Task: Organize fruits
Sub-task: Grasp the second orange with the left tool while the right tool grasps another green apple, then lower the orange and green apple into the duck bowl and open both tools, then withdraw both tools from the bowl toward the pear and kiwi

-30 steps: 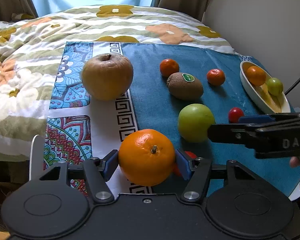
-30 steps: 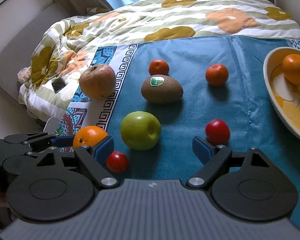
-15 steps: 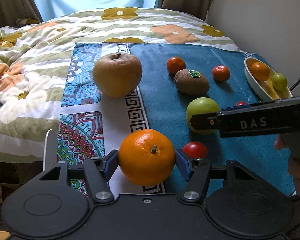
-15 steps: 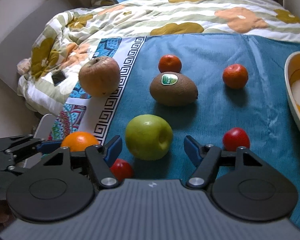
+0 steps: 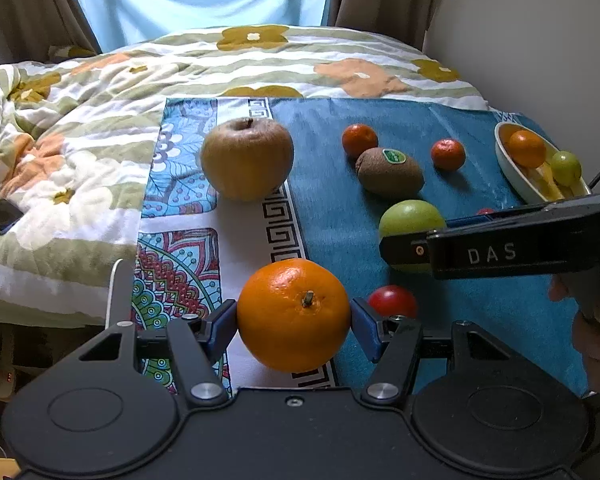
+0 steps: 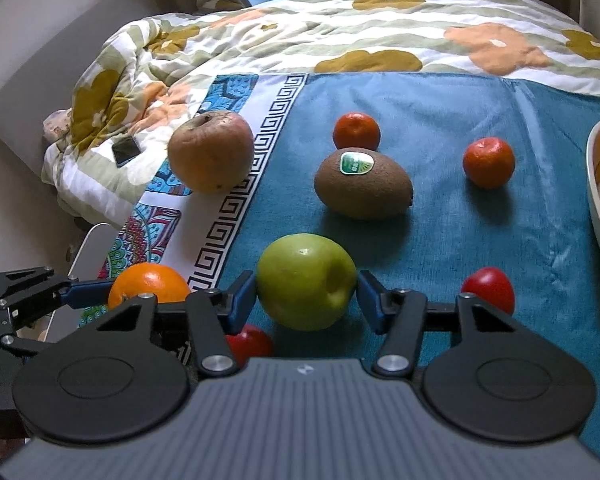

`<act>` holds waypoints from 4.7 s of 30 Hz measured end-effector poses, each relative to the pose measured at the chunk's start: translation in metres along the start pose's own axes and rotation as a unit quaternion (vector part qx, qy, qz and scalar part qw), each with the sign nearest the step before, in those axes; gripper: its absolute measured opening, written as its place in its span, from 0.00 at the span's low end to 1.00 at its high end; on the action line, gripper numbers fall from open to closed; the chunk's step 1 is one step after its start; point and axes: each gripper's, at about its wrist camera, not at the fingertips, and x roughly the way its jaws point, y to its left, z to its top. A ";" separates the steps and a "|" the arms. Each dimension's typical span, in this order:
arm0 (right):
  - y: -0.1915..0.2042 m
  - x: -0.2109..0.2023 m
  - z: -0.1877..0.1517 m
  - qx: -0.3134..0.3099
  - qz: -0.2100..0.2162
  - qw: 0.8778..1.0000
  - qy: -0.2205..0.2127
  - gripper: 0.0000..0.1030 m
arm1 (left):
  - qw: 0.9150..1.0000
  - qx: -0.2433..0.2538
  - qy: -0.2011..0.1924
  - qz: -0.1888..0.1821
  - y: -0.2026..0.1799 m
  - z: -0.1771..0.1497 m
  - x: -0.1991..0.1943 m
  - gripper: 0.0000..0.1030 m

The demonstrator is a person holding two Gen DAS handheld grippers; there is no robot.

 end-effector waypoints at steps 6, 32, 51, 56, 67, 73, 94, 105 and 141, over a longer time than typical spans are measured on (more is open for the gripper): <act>0.000 -0.019 -0.001 -0.012 0.005 1.000 -0.013 0.67 | 1.000 -0.002 -0.014 0.010 -0.011 0.002 -0.014 0.63; -0.133 -0.173 -0.023 0.002 -0.040 0.997 -0.065 0.67 | 0.997 0.015 -0.070 -0.014 -0.167 0.033 -0.071 0.63; -0.254 -0.199 -0.018 0.040 -0.091 0.992 -0.080 0.67 | 0.993 0.080 -0.051 -0.065 -0.279 0.082 0.016 0.63; -0.274 -0.191 -0.016 0.068 -0.099 0.990 -0.078 0.67 | 0.990 0.116 -0.041 -0.068 -0.297 0.090 0.047 0.63; -0.294 -0.177 -0.018 0.110 -0.118 0.984 -0.069 0.67 | 0.984 0.159 -0.001 -0.082 -0.309 0.096 0.094 0.63; -0.296 -0.176 -0.017 0.116 -0.123 0.983 -0.068 0.67 | 0.982 0.163 0.000 -0.092 -0.305 0.097 0.091 0.79; -0.279 -0.150 -0.006 0.075 -0.092 0.992 -0.051 0.67 | 0.991 0.115 -0.051 -0.042 -0.258 0.085 0.035 0.91; -0.272 -0.128 -0.012 0.048 -0.074 0.995 -0.050 0.68 | 0.994 0.099 -0.041 -0.025 -0.248 0.073 0.040 0.91; -0.212 -0.203 -0.018 -0.013 -0.062 0.995 -0.083 0.98 | 0.996 -0.019 -0.076 0.049 -0.206 0.046 -0.065 0.97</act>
